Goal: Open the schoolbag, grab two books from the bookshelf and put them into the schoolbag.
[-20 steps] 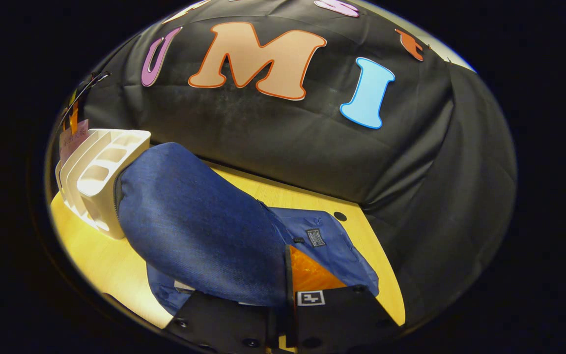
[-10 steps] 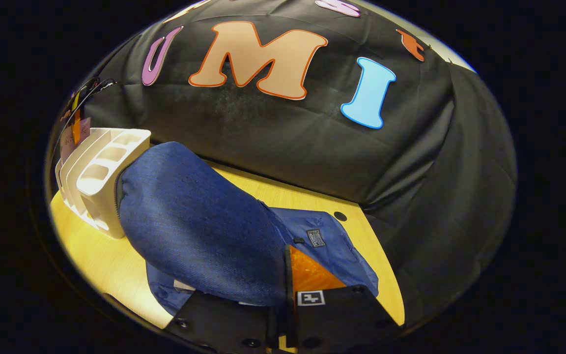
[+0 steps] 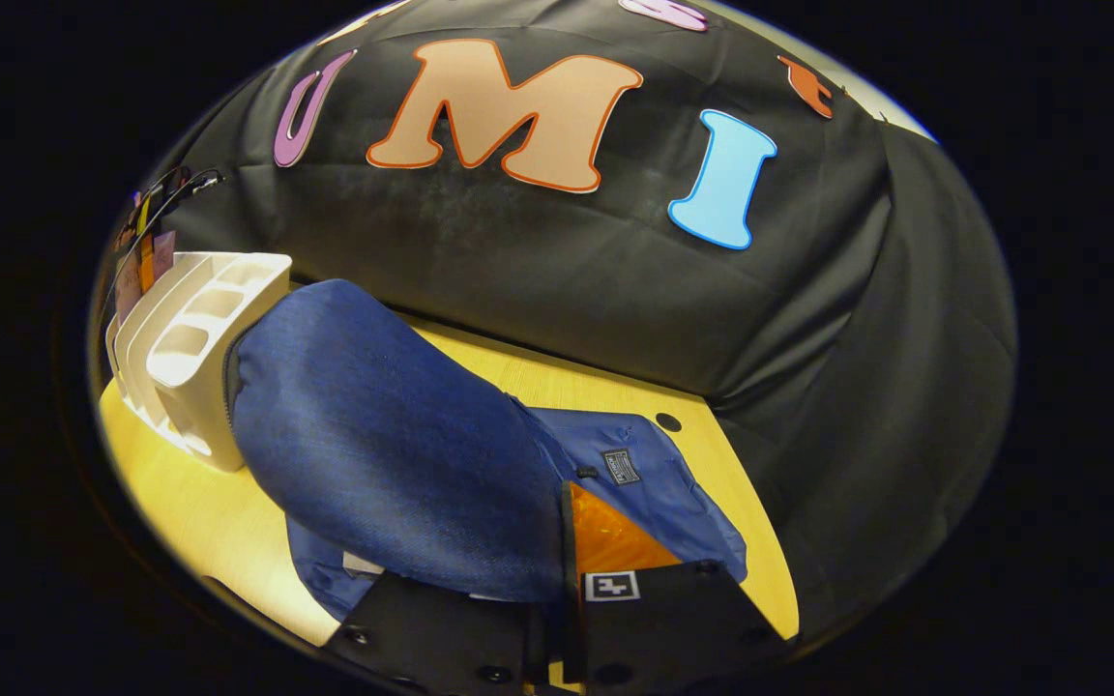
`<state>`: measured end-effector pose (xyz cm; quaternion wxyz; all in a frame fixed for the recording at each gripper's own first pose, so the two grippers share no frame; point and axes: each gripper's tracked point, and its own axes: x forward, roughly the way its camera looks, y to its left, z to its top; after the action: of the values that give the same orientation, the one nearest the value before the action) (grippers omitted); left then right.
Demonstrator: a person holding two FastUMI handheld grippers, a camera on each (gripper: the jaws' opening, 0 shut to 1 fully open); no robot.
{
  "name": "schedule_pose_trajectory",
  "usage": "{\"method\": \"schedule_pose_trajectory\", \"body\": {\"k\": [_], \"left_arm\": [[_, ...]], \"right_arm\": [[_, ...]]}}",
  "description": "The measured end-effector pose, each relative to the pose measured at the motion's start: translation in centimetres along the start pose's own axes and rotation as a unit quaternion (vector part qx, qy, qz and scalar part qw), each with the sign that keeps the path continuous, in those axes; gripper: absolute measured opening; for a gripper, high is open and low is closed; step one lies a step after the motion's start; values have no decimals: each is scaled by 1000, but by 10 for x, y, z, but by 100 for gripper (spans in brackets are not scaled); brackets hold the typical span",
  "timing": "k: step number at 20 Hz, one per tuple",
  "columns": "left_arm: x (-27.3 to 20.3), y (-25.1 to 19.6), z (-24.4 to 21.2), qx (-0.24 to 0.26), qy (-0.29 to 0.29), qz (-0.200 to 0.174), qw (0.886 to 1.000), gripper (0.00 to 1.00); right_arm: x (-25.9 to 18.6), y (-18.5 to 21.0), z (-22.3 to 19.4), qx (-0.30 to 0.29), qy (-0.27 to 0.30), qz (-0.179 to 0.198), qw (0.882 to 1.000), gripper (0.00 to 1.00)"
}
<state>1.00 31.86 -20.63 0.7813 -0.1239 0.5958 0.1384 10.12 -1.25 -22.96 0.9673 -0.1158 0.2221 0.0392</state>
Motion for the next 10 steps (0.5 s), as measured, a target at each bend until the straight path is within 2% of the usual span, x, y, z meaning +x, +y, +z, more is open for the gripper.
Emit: {"method": "schedule_pose_trajectory", "body": {"k": [5,8,10], "left_arm": [[-3,0,-10,-43,21,21,999,41],[-20,-2,-13,-52,25,25,998,41],[-38,2,-14,-47,17,45,998,41]], "right_arm": [[-1,2,0,-5,0,0,1000,7],[-2,1,0,-2,-1,2,1000,7],[-3,1,-1,1,-2,4,1000,7]]}}
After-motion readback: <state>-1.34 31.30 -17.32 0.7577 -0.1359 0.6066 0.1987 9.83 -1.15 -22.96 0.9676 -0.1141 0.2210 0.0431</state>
